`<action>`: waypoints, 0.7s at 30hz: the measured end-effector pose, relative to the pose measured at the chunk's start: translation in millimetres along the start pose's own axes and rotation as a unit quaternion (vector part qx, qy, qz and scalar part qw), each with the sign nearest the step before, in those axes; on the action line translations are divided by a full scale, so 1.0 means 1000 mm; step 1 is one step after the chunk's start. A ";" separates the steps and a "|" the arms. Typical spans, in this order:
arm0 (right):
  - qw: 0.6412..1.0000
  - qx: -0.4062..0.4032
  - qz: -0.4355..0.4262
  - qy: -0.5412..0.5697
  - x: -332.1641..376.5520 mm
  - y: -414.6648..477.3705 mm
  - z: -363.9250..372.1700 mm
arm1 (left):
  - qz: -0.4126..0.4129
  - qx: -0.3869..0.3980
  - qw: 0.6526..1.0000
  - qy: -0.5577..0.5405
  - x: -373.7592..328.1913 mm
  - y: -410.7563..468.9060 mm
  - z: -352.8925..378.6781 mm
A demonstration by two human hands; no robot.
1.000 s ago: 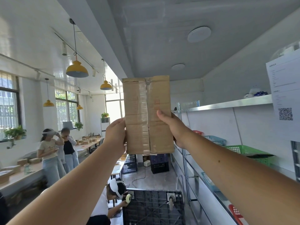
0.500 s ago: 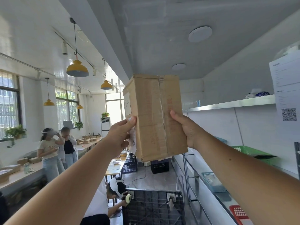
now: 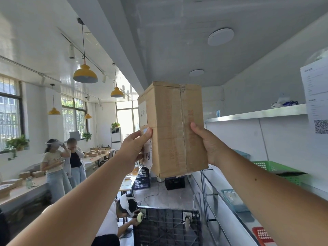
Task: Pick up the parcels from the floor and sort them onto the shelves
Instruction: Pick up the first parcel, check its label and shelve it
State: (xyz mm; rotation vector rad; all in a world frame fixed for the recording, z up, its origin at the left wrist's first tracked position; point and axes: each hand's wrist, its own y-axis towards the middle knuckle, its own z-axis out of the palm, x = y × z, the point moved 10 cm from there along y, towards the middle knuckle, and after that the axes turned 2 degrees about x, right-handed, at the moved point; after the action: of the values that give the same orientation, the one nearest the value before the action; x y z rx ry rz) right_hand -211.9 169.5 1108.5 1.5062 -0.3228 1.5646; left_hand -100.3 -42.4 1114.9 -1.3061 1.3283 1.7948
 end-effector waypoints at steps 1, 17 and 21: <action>1.000 0.000 0.000 -0.002 0.000 0.001 0.001 | 0.002 0.006 1.000 0.003 0.001 0.000 0.000; 0.999 -0.044 0.000 -0.021 -0.005 0.004 -0.012 | -0.017 0.002 1.000 0.025 0.010 0.006 -0.002; 0.996 -0.084 -0.019 -0.035 -0.006 0.002 -0.026 | -0.014 -0.032 0.999 -0.002 0.008 0.004 -0.009</action>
State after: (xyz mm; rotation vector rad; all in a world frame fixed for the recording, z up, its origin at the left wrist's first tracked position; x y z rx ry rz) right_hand -231.4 184.5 1098.8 1.4299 -0.4535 1.4207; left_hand -103.2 -52.8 1108.8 -1.3486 1.2543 1.8341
